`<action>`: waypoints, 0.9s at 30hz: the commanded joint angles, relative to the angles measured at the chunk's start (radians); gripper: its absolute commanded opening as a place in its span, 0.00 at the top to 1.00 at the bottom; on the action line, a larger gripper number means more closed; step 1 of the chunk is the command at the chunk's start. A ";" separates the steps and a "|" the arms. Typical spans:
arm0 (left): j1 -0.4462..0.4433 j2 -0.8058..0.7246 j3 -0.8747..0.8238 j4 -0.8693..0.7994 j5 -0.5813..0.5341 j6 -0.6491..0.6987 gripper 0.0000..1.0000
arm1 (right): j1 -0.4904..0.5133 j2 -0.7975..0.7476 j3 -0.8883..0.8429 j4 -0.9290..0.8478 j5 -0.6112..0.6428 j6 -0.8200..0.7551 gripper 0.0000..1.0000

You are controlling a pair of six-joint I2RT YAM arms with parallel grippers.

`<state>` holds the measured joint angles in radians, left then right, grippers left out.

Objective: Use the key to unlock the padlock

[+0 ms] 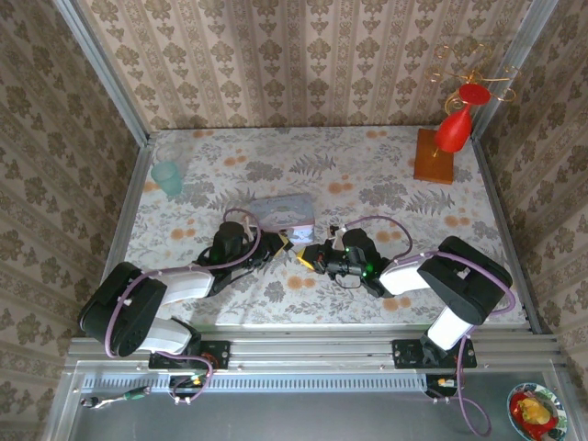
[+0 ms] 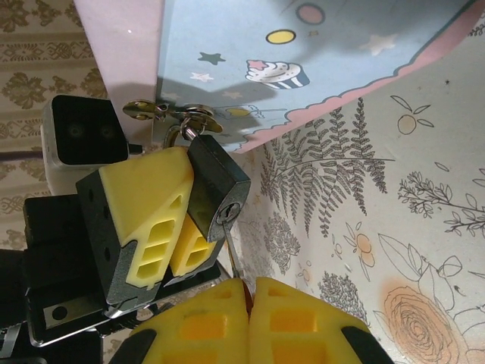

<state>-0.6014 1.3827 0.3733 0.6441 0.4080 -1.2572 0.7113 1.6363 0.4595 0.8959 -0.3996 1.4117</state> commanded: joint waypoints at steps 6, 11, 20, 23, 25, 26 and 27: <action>-0.006 -0.036 0.026 0.066 0.041 -0.012 1.00 | -0.008 0.029 0.017 0.088 -0.019 0.045 1.00; -0.011 -0.045 0.024 0.082 0.058 -0.045 1.00 | -0.009 0.073 0.006 0.195 -0.020 0.095 1.00; -0.002 -0.089 0.024 0.002 0.052 -0.022 1.00 | -0.015 0.087 -0.013 0.261 -0.005 0.103 1.00; 0.009 -0.090 0.015 0.005 0.053 -0.024 1.00 | -0.016 0.074 -0.014 0.243 -0.009 0.098 1.00; 0.013 -0.090 0.015 0.013 0.060 -0.019 1.00 | -0.016 0.064 -0.020 0.235 -0.009 0.092 1.00; 0.014 -0.091 0.017 0.008 0.061 -0.015 1.00 | -0.017 0.062 -0.023 0.235 -0.011 0.088 1.00; 0.014 -0.093 0.018 0.004 0.061 -0.013 1.00 | -0.016 0.061 -0.024 0.238 -0.019 0.083 1.00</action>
<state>-0.5873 1.3170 0.3733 0.6235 0.4103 -1.2804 0.7002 1.7149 0.4461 1.0931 -0.4126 1.4994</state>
